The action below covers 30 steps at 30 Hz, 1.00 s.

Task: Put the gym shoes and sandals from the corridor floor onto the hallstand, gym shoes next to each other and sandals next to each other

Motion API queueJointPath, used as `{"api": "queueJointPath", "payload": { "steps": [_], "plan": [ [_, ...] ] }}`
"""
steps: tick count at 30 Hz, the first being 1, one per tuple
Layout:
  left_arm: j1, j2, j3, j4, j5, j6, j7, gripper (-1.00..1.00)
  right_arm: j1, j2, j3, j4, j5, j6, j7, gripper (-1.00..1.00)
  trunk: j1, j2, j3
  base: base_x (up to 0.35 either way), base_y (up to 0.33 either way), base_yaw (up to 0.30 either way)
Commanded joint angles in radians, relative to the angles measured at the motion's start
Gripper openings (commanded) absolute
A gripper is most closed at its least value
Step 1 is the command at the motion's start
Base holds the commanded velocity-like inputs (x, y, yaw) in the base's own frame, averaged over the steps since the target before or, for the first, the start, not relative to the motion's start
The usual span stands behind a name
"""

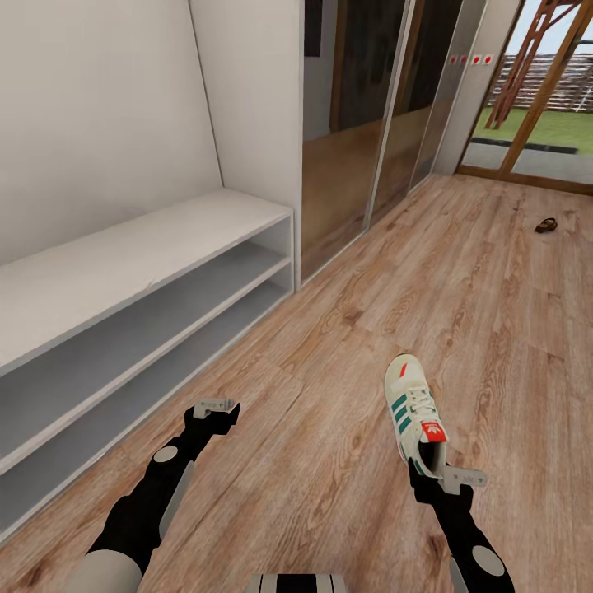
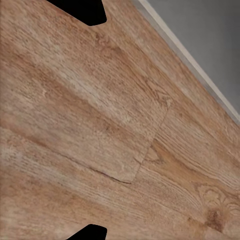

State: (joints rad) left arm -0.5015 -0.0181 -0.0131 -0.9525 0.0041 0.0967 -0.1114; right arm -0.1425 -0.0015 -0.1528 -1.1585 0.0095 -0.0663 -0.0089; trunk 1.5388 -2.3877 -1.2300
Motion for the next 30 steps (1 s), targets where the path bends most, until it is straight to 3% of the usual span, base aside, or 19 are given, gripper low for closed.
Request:
{"api": "queueJointPath", "payload": {
  "steps": [1,30],
  "plan": [
    [0.000,0.000,0.001,-0.002,0.000,0.003,-0.004,1.00,0.005,-0.001,0.002,-0.005,0.004,-0.003,0.000,-1.00,0.000,0.000,-0.001,0.000,0.000,0.000],
    [0.000,-0.002,-0.003,-0.002,0.001,0.010,-0.004,1.00,0.006,0.000,0.000,-0.073,0.003,0.010,0.000,-1.00,0.000,0.000,-0.001,0.000,0.000,0.000]
  ]
}}
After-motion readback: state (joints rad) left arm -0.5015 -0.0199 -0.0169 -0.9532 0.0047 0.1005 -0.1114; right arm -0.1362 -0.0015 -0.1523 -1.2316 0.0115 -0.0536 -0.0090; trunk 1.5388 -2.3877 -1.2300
